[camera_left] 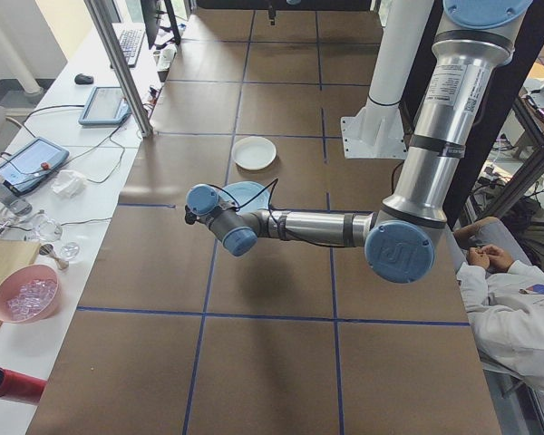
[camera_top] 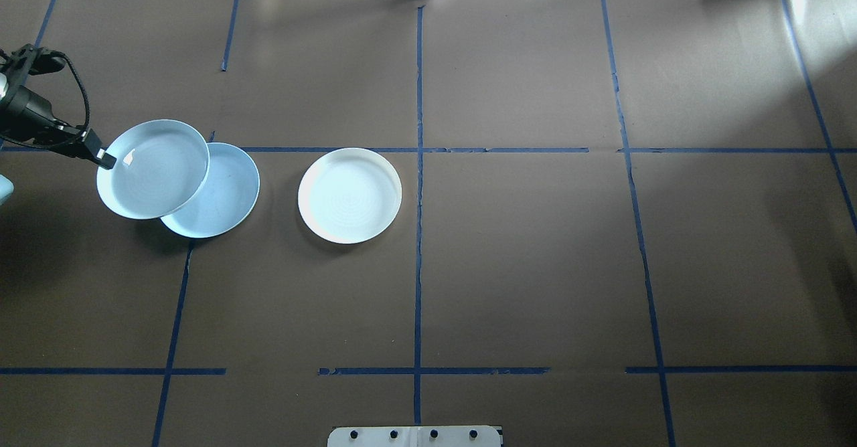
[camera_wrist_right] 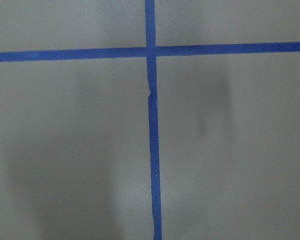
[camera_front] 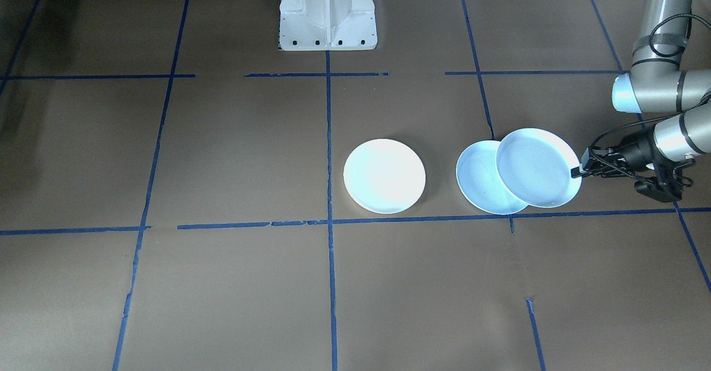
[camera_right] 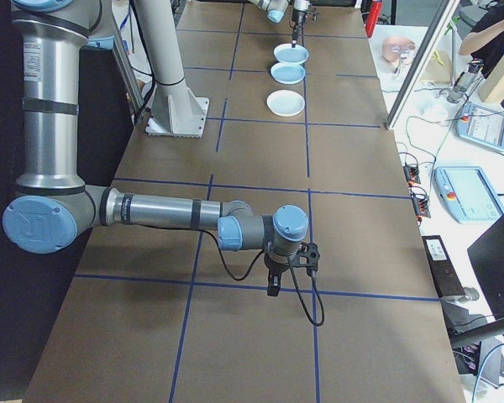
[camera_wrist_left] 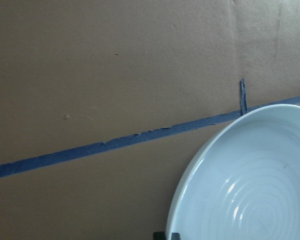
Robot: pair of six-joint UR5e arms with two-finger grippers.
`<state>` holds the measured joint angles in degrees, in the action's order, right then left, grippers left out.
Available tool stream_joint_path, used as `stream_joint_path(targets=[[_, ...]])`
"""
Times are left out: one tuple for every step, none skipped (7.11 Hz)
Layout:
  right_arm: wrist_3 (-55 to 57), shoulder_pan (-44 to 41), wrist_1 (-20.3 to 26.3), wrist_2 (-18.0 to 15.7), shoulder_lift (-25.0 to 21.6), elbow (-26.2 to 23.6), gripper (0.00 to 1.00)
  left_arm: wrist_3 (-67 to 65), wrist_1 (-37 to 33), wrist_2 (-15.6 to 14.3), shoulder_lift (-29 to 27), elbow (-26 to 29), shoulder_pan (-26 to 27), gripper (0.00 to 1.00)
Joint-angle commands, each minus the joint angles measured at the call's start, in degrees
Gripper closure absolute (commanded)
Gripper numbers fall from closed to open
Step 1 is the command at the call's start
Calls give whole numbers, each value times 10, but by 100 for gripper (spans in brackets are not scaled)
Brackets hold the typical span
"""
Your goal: Stack plate in center
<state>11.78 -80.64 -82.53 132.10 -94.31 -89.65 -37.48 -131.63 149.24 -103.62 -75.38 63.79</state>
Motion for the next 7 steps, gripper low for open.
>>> stream_joint_path(targets=[[0,0,0,0,0,0,0,-62,-1,-31,-4,-16,-24,100],[0,0,0,0,0,0,0,-119,-22,-33,-6,-17,-32,100],[0,0,0,0,0,0,0,-173,-49,-63,-7,-16,-51,100],[0,0,0,0,0,0,0,-176,-50,-69,-6,-16,-54,100],[0,0,0,0,0,0,0,-176,-50,-73,-6,-14,-59,100],[0,0,0,0,0,0,0,-175,-50,-73,-6,-13,-60,100],[0,0,0,0,0,0,0,-175,-51,-73,-6,-14,-72,100]])
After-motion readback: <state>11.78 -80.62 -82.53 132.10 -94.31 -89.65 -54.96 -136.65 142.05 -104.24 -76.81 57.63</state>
